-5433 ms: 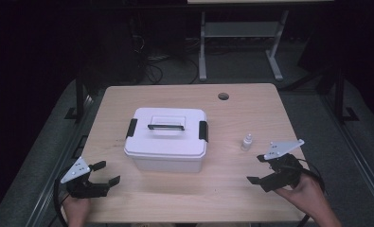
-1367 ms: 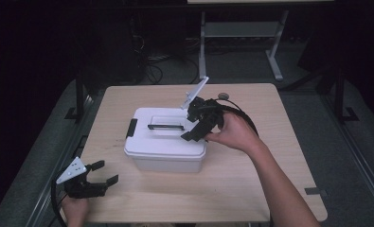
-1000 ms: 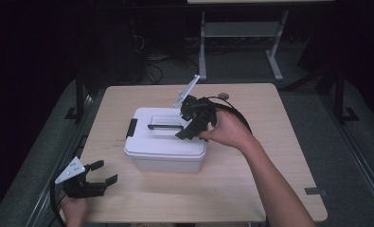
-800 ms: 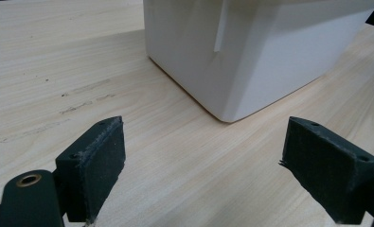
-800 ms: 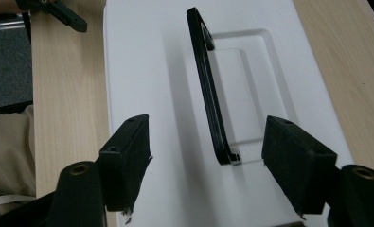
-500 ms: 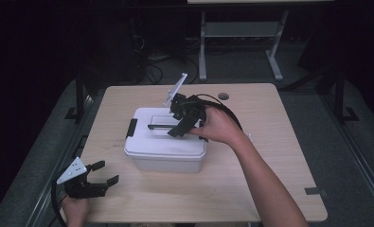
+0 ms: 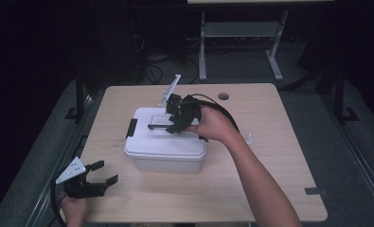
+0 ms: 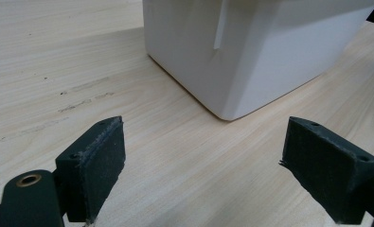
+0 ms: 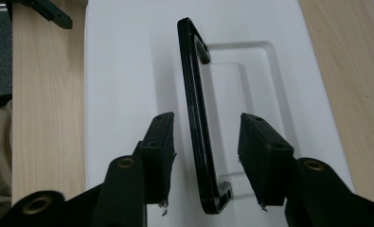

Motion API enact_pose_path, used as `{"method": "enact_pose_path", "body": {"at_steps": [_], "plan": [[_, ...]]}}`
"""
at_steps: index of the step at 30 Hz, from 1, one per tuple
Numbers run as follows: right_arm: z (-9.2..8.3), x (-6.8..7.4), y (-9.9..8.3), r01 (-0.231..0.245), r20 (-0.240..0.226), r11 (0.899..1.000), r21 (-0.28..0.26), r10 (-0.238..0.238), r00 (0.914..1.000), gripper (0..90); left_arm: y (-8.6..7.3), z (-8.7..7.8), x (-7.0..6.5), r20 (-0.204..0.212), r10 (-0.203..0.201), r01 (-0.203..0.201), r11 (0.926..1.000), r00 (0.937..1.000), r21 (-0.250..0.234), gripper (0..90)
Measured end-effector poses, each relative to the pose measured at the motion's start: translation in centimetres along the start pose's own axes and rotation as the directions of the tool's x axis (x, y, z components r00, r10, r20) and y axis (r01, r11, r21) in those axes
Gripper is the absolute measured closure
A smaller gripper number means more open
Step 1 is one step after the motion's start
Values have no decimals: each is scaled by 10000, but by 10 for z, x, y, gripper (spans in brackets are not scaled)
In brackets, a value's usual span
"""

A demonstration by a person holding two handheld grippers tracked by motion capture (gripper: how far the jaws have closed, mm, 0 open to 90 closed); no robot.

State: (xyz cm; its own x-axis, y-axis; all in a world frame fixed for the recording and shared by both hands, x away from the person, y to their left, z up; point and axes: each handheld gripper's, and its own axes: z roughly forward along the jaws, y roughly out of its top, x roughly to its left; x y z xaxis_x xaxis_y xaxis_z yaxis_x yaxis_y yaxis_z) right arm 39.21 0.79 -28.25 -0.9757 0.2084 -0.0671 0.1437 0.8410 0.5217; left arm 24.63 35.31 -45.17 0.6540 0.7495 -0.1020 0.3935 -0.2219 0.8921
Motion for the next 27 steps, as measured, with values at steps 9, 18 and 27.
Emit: {"method": "enact_pose_path", "body": {"at_steps": [9,18,27], "plan": [[5,-4,3,123,-58,9997,193,-122,9999,699,0,-2,1,17,-84,84,9999,10000,-145,131],[5,-9,5,182,-359,9997,141,-177,9992,797,0,-2,2,10,-104,104,9998,9999,-160,131],[5,-17,5,66,-591,9999,78,-62,9982,815,0,-2,2,27,-134,134,9998,9999,-151,131]]}}
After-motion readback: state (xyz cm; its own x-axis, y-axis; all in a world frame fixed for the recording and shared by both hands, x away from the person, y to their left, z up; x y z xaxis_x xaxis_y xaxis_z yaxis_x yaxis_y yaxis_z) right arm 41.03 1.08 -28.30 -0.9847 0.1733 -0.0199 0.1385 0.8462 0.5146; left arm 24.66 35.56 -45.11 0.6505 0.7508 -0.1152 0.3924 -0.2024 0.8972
